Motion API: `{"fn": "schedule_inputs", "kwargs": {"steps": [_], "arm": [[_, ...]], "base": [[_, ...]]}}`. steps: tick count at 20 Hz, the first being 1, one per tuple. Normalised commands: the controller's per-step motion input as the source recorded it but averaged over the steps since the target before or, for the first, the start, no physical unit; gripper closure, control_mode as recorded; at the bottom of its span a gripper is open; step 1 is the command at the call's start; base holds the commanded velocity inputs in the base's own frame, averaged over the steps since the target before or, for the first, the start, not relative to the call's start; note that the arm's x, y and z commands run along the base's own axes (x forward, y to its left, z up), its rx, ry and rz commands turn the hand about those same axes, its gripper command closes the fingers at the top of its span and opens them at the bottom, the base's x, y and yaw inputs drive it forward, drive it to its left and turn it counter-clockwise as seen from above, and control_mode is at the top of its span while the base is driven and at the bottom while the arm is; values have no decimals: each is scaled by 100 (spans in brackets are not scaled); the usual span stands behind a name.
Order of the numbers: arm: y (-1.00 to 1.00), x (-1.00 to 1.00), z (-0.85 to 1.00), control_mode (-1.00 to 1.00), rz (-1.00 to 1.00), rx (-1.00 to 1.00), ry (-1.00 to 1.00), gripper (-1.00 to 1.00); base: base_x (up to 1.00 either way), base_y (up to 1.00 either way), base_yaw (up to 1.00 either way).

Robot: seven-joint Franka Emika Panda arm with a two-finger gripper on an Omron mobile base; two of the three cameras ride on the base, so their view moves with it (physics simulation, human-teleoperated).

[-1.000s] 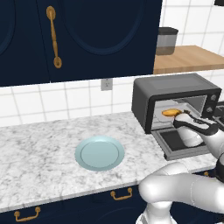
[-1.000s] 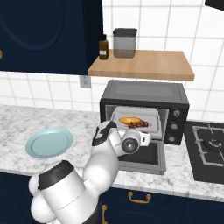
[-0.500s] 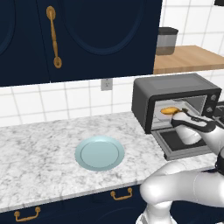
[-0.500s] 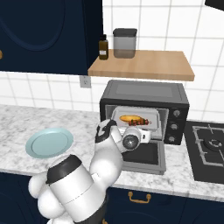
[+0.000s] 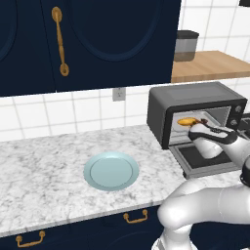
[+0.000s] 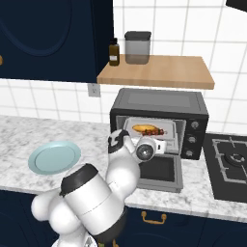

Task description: Pick up the kebab skewer and baguette bread, and place them inside the toaster oven. Close the toaster oven door and start by setting the timer.

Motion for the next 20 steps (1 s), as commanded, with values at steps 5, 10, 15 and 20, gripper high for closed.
{"fn": "schedule_inputs", "kwargs": {"steps": [5, 10, 15, 20], "arm": [[0, 17, 0, -100, 0, 0, 0, -100], [0, 21, 0, -100, 0, 0, 0, -100], [0, 22, 0, -100, 0, 0, 0, -100], [0, 22, 0, -100, 0, 0, 0, -100]], "base": [[0, 0, 0], [0, 0, 0], [0, 0, 0], [0, 0, 0]]}}
